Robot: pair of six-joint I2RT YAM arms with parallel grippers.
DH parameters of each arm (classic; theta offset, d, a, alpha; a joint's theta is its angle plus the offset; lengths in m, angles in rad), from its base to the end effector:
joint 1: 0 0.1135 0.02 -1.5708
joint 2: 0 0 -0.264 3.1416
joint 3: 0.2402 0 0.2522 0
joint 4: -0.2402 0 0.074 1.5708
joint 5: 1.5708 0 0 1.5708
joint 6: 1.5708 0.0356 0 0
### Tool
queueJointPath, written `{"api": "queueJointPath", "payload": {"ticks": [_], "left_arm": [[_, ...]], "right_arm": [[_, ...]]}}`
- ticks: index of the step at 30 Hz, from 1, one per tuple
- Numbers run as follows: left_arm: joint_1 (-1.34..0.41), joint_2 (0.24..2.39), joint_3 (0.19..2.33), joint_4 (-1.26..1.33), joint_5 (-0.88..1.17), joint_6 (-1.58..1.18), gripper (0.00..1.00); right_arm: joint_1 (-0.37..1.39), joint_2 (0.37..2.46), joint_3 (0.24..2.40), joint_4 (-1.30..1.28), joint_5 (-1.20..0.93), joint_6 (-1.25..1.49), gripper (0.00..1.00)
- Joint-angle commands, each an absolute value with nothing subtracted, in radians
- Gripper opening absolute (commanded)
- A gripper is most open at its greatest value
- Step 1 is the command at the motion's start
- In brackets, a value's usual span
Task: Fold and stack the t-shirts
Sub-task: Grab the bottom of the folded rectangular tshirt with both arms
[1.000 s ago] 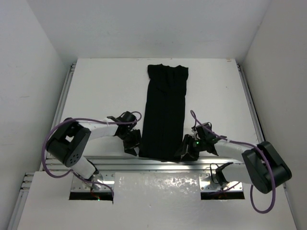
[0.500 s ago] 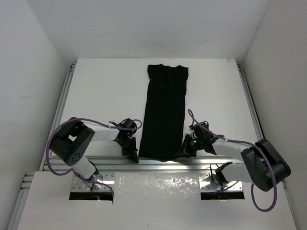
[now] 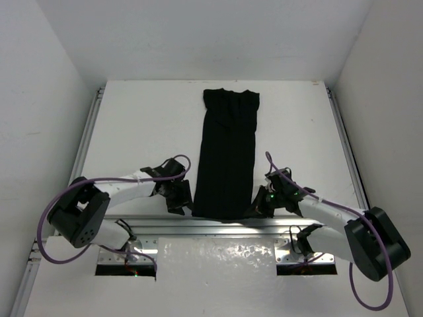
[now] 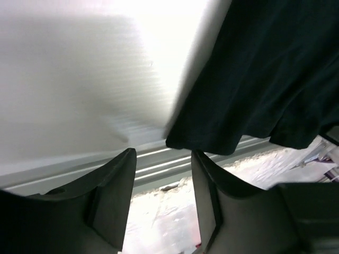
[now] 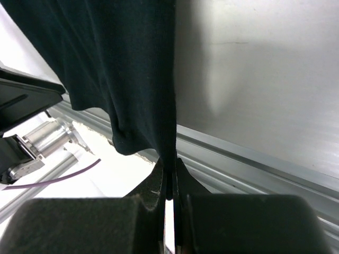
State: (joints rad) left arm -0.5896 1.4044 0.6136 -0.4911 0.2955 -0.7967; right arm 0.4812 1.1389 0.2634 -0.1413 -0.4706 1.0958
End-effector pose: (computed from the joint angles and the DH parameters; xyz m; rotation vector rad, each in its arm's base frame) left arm 0.1787 -0.1320 0.1383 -0.2490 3.0337 -0.6313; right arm 0.1415 0.0921 0.1137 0.6856 2.8109 1.0699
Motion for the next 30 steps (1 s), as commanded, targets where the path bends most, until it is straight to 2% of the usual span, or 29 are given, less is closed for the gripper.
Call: {"api": "queueJointPath", "payload": {"ticks": [1, 2, 3, 8, 12, 14, 16, 18, 20, 23, 30], "left_arm": [[-0.594, 1.413, 0.623, -0.437, 0.273, -0.801, 0.43], [-0.594, 1.426, 0.62, -0.428, 0.276, -0.801, 0.4], [-0.592, 1.44, 0.62, -0.407, 0.279, -0.799, 0.32], [-0.595, 1.482, 0.586, -0.33, 0.325, -0.813, 0.35], [-0.609, 1.503, 0.572, -0.276, 0.359, -0.827, 0.42], [-0.632, 1.508, 0.574, -0.278, 0.353, -0.837, 0.41], [-0.649, 1.514, 0.575, -0.293, 0.339, -0.847, 0.38], [-0.67, 1.523, 0.572, -0.307, 0.325, -0.861, 0.29], [-0.681, 1.537, 0.565, -0.31, 0.313, -0.864, 0.14], [-0.681, 1.539, 0.563, -0.336, 0.293, -0.867, 0.0], [-0.686, 1.39, 0.623, -0.472, 0.23, -0.864, 0.0]], "right_arm": [[0.486, 1.126, 0.291, -0.166, -0.459, 1.091, 0.0], [0.486, 1.126, 0.293, -0.167, -0.459, 1.091, 0.0], [0.486, 1.124, 0.293, -0.169, -0.46, 1.091, 0.0], [0.486, 1.12, 0.305, -0.187, -0.462, 1.075, 0.0], [0.486, 1.118, 0.305, -0.192, -0.465, 1.077, 0.0], [0.486, 1.115, 0.305, -0.192, -0.463, 1.078, 0.0], [0.486, 1.111, 0.307, -0.195, -0.462, 1.077, 0.0], [0.486, 1.108, 0.307, -0.196, -0.462, 1.077, 0.0], [0.486, 1.104, 0.307, -0.196, -0.46, 1.077, 0.0], [0.486, 1.095, 0.305, -0.205, -0.456, 1.078, 0.0], [0.486, 1.016, 0.342, -0.311, -0.44, 1.114, 0.0]]}}
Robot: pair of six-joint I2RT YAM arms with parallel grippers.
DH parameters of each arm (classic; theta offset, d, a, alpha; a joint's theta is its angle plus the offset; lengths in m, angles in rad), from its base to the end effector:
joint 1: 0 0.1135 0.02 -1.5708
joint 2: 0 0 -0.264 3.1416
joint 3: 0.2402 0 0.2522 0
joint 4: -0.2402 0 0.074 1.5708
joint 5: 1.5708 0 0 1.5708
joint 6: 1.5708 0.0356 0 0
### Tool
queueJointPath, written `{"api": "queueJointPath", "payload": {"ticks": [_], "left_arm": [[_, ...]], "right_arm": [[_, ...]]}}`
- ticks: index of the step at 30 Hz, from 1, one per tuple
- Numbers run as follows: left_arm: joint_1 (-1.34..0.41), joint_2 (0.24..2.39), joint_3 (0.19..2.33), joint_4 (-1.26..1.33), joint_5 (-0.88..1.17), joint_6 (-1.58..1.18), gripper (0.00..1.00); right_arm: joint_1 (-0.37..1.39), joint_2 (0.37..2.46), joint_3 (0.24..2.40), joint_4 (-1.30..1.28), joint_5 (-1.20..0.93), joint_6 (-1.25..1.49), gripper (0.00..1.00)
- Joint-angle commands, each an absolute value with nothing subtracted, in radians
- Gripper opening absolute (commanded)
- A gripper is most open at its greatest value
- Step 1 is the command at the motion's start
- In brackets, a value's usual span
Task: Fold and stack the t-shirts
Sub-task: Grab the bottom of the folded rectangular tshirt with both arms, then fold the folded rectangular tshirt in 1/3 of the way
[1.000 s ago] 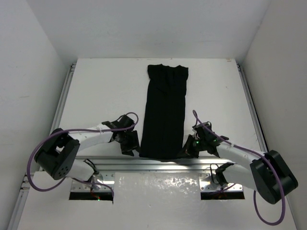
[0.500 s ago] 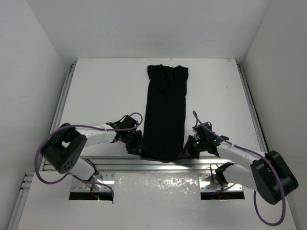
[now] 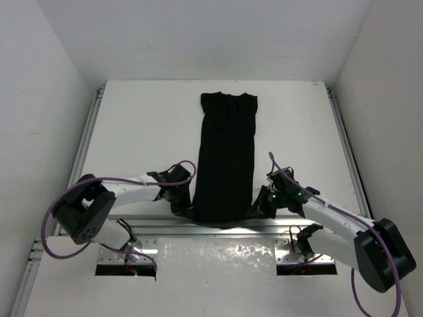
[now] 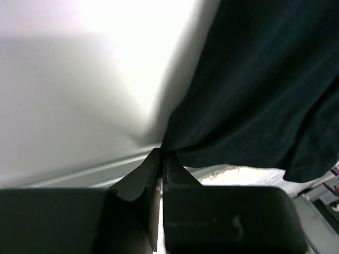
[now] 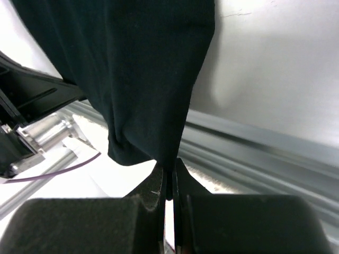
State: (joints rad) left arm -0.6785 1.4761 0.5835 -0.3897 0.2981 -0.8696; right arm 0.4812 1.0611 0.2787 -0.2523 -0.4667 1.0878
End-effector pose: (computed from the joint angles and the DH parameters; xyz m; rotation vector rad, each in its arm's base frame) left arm 0.1695 -0.1501 0.1196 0.2264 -3.0648 0.6419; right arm 0.1355 0.0888 0.1229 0.6859 2.8257 1.0511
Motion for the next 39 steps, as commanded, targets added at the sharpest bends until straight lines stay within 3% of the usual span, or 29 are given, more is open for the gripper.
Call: {"api": "queueJointPath", "payload": {"ticks": [1, 13, 20, 28, 39], "left_arm": [[-0.686, 1.379, 0.641, -0.477, 0.238, -0.859, 0.0], [-0.661, 1.381, 0.949, -0.661, 0.175, -0.818, 0.0], [-0.624, 1.524, 1.144, -0.676, 0.112, -0.744, 0.0], [-0.566, 1.69, 1.288, -0.67, 0.091, -0.713, 0.0], [-0.496, 1.884, 1.548, -0.68, 0.106, -0.653, 0.0]], "right_arm": [[0.486, 1.008, 0.362, -0.325, -0.439, 1.121, 0.0], [0.483, 0.965, 0.586, -0.5, -0.335, 1.163, 0.0], [0.45, 1.092, 0.724, -0.509, -0.262, 1.077, 0.0], [0.281, 1.241, 0.821, -0.443, -0.331, 0.954, 0.0], [0.219, 1.499, 1.04, -0.46, -0.383, 0.815, 0.0]]}}
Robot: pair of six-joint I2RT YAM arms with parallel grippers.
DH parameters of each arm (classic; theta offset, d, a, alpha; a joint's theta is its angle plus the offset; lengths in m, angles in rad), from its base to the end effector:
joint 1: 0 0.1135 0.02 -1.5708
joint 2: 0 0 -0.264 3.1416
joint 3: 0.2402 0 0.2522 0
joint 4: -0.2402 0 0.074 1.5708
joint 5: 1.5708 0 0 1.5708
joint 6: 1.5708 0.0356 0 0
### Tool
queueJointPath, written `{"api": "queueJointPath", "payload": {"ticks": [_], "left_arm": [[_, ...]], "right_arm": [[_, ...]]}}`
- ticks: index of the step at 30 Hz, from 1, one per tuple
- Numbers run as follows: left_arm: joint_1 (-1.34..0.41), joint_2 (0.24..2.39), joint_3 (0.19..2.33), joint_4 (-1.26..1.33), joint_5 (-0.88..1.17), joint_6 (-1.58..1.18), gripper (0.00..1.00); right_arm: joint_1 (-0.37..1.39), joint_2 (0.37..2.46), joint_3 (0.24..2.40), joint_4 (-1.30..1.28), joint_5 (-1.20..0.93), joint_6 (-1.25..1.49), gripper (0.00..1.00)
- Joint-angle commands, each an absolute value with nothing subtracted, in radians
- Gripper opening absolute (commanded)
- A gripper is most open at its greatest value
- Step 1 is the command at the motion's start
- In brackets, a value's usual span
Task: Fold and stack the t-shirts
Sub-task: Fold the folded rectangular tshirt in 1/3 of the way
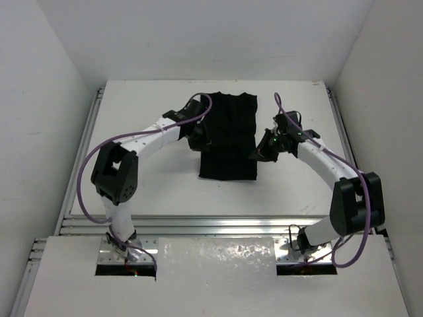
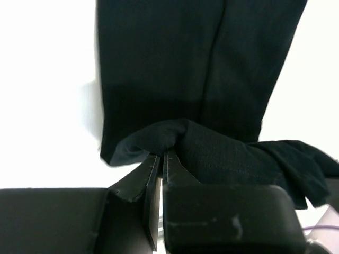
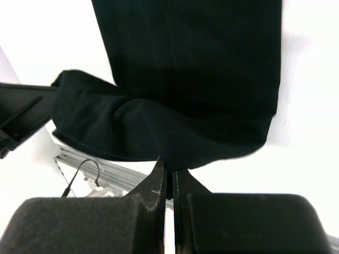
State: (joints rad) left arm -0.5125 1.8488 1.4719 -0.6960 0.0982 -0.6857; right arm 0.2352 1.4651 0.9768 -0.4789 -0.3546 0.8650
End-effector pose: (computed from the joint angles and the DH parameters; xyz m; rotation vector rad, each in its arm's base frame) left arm 0.3422 -0.1965 0.2369 -0.2029 2.7334 -0.5041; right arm 0.2865 0.0814 0.2257 0.6887 2.5975 0.8465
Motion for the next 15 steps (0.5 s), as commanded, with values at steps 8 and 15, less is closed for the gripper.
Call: {"api": "queueJointPath", "payload": {"ticks": [8, 15], "left_arm": [[-0.457, 2.04, 1.733, -0.715, 0.127, -0.632, 0.0], [-0.405, 2.134, 1.773, -0.729, 0.115, -0.667, 0.16]], "right_arm": [[0.196, 1.666, 1.202, -0.483, -0.397, 0.761, 0.0], [0.167, 1.841, 1.322, -0.498, -0.416, 0.75, 0.03]]}}
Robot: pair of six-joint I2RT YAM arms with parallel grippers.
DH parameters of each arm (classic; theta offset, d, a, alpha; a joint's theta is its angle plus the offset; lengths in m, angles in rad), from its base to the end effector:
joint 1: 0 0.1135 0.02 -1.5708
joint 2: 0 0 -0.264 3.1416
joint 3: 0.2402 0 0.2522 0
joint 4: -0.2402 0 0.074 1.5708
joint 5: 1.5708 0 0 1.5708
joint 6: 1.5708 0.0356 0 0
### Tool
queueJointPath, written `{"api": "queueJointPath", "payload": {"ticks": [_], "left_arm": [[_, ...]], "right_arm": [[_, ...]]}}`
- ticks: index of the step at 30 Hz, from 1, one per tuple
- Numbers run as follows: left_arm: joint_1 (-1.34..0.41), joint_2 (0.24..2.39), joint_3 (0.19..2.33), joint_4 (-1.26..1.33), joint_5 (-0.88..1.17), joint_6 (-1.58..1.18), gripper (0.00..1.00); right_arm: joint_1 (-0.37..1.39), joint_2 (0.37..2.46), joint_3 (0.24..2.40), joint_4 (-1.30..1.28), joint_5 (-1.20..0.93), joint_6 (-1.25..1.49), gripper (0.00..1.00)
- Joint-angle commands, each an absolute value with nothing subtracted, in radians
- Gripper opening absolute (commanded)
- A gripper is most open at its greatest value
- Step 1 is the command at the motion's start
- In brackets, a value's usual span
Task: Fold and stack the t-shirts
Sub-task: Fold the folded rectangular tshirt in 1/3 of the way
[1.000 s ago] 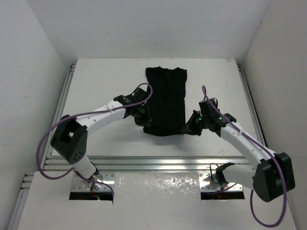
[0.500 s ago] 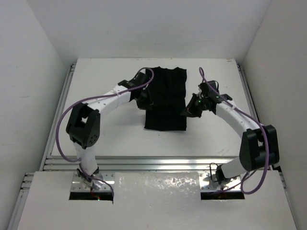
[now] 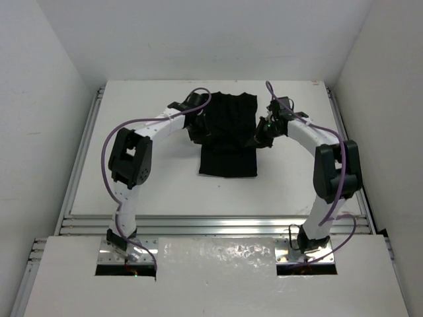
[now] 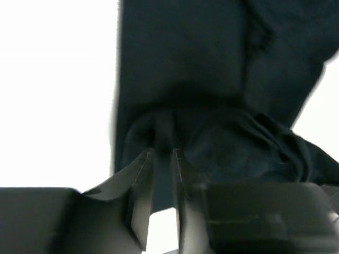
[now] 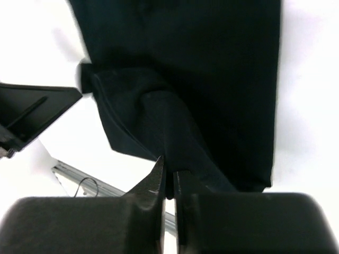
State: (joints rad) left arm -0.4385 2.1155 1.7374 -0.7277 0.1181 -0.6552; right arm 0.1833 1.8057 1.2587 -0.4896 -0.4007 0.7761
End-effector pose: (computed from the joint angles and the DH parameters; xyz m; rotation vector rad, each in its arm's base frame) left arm 0.4107 -0.1973 0.2069 -0.2605 2.7532 -0.4801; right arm 0.3674 0.0822 0.2022 0.6522 2.6549 0.8365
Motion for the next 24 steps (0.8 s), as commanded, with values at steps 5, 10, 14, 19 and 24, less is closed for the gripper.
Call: {"api": "queueJointPath", "payload": {"ticks": [5, 10, 14, 19, 24], "left_arm": [[-0.371, 2.152, 1.769, -0.637, 0.123, -0.718, 0.29], [-0.353, 2.067, 1.769, -0.542, 0.121, -0.765, 0.31], [-0.382, 1.93, 1.66, -0.476, 0.109, -0.738, 0.38], [-0.503, 1.813, 1.481, -0.477, 0.143, -0.719, 0.21], [-0.572, 1.899, 1.456, -0.515, 0.179, -0.739, 0.0]], "right_arm": [[0.135, 1.939, 1.407, -0.511, -0.385, 0.767, 0.21], [0.095, 2.017, 1.54, -0.518, -0.4, 0.802, 0.38], [0.057, 2.089, 1.655, -0.523, -0.483, 0.818, 0.51], [0.069, 2.013, 1.579, -0.497, -0.508, 0.769, 0.51], [0.103, 1.859, 1.223, -0.235, -0.639, 0.747, 0.14]]}}
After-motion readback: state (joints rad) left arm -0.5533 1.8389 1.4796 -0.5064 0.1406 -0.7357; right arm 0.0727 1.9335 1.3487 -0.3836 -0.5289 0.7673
